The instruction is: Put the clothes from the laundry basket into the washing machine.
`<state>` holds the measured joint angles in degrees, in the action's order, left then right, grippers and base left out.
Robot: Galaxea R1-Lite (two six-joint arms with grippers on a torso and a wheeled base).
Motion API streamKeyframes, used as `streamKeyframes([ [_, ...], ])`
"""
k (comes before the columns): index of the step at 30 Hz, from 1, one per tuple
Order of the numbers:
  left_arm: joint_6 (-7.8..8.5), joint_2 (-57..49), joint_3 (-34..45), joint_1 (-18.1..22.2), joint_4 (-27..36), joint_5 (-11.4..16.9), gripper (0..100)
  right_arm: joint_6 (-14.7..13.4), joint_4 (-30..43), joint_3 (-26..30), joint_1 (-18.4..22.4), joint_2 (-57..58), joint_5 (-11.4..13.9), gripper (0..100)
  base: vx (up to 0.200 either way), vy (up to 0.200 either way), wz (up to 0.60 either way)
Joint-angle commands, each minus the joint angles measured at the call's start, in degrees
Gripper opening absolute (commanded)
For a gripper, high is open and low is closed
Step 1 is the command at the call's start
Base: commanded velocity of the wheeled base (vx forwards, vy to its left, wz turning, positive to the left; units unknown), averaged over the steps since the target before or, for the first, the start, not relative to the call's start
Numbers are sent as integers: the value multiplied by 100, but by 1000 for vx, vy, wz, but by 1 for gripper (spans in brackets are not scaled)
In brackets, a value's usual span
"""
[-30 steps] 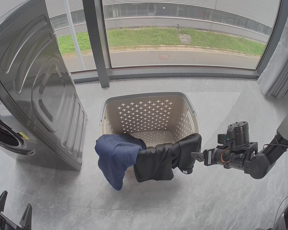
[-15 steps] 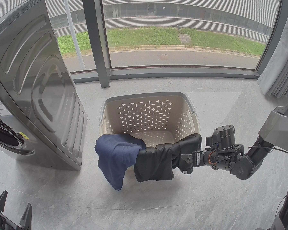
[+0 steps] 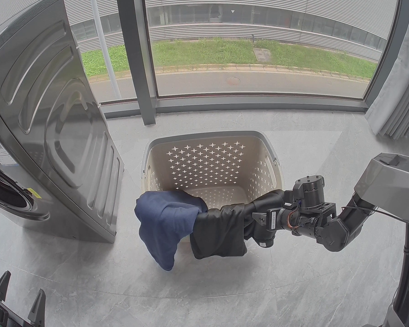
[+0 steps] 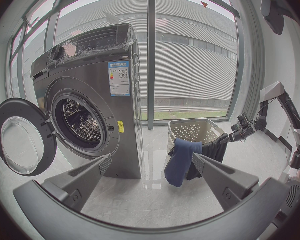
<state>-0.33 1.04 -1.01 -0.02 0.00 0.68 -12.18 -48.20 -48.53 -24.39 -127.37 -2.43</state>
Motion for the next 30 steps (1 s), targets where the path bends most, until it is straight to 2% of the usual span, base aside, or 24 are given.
streamKeyframes([
  [1,-2,-104,101,2,0,2,100,-4,-23,-42,-30,-16,5,0,0,0,0],
  [12,-2,-104,101,2,-9,2,100,-92,-242,256,-180,291,32,0,0,0,0],
  [18,-11,-104,101,2,0,2,100,-83,-190,722,-189,959,40,0,0,0,0],
  [30,-11,-104,101,2,0,2,100,-101,-198,1056,-259,1909,67,0,0,0,0],
])
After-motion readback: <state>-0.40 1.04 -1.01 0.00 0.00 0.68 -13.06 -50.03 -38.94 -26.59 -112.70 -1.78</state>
